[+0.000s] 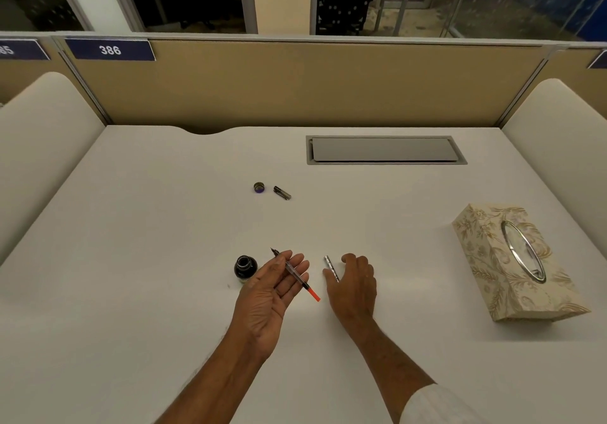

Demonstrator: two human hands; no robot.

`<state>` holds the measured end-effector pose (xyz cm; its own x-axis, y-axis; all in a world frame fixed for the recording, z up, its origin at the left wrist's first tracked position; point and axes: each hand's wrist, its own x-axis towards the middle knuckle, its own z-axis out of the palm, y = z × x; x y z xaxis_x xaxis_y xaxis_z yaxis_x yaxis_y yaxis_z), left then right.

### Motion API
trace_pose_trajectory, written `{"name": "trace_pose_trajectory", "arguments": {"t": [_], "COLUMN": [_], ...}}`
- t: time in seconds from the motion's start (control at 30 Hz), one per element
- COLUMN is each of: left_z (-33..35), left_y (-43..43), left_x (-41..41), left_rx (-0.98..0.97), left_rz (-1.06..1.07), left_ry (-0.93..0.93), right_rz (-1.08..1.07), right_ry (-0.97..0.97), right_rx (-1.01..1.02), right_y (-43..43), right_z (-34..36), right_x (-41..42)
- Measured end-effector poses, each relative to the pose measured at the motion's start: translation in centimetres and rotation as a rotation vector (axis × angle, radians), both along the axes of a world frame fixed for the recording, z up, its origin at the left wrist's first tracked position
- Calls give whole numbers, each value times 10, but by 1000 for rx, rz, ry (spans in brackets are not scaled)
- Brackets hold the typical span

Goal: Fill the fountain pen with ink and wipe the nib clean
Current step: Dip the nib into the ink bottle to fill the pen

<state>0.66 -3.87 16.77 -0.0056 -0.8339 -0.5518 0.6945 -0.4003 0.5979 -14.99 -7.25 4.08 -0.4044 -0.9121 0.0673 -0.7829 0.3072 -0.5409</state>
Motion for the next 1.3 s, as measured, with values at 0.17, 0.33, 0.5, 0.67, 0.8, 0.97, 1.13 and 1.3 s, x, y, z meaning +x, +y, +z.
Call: {"name": "trace_pose_trajectory", "arguments": {"t": [0.17,0.33,0.5,0.67,0.8,0.97,1.13,1.3], "left_z": [0,-2,-3,-2,-2,-2,0,-4], "left_y": [2,3,3,3,4,7,13,14], "left_x": [0,-1,1,0,0,1,5,17], "left_rx": [-4,-3,-3,8,16,25,22,40], "left_rz": [5,12,14,30,55,99,140,150], "left_ry": [1,3,20,53,78,106,132,166], "right_rz": [-5,-7,-54,-124,-30,165,231,237], "right_ry": [-11,-25,-85,-414,-659,-752,-715,-682], "right_rx": [-5,-15,-58,-149,-147,10,41,65], "right_y": [1,1,5,21,52,83,83,80], "right_z": [0,2,13,48,88,115,122,122], "right_x": [0,-2,-6,-6,4,18,26,40]}}
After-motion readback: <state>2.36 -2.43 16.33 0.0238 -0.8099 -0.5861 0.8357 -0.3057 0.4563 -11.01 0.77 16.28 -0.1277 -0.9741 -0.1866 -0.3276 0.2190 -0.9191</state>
